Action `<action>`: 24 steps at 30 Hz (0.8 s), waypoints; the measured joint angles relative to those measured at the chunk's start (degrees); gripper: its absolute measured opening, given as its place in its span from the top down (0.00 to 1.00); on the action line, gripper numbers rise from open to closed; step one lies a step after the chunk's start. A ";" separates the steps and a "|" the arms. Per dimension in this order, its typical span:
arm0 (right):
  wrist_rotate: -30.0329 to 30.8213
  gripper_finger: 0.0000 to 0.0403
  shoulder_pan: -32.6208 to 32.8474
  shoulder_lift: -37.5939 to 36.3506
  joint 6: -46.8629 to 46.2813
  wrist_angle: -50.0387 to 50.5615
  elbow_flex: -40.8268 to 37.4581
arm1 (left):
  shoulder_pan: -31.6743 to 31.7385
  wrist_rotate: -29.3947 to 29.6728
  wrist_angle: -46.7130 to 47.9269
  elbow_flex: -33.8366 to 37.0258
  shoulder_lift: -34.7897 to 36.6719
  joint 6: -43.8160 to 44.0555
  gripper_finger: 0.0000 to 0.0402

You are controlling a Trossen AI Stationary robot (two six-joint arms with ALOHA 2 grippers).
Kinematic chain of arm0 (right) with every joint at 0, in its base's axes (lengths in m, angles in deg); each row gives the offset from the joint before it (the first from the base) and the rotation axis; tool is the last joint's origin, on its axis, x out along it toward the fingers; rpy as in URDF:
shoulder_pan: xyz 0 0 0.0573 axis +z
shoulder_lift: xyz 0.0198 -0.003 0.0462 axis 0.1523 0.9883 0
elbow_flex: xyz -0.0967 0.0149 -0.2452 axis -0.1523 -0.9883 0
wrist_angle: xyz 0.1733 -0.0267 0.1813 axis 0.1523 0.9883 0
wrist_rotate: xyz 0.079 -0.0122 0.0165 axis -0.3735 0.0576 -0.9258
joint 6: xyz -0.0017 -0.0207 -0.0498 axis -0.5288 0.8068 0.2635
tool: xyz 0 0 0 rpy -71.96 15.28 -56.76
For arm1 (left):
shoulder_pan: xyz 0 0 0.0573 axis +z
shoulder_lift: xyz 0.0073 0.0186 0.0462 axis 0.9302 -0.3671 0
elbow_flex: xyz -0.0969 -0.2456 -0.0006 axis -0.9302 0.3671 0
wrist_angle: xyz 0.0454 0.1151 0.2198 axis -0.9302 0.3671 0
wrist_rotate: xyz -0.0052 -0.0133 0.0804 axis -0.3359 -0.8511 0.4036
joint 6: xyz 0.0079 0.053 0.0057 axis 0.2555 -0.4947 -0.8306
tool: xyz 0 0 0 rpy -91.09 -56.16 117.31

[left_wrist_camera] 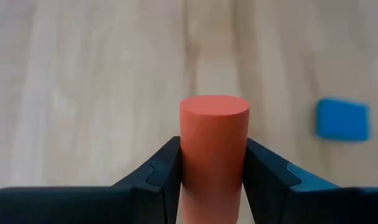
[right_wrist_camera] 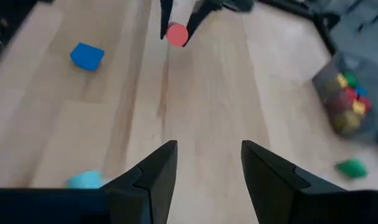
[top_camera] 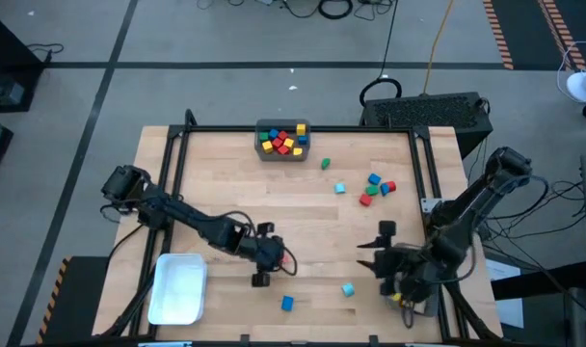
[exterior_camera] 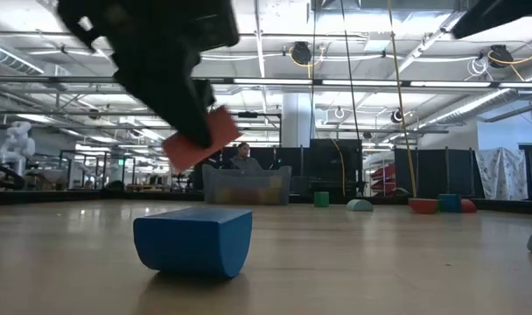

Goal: Sort blocks by size
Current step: Put the orange cylindrical block into the bottom black bin

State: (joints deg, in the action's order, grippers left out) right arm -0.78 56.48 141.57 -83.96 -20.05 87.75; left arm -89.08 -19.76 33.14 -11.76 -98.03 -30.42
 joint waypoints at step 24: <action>-20.62 0.59 -20.35 14.63 43.18 -33.49 -0.07 | 6.82 -12.45 -14.12 -0.04 -0.42 -12.01 0.66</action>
State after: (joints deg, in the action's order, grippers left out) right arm -21.40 36.13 156.20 -40.78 -53.54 87.69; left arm -82.26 -32.21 19.02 -11.81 -98.44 -42.43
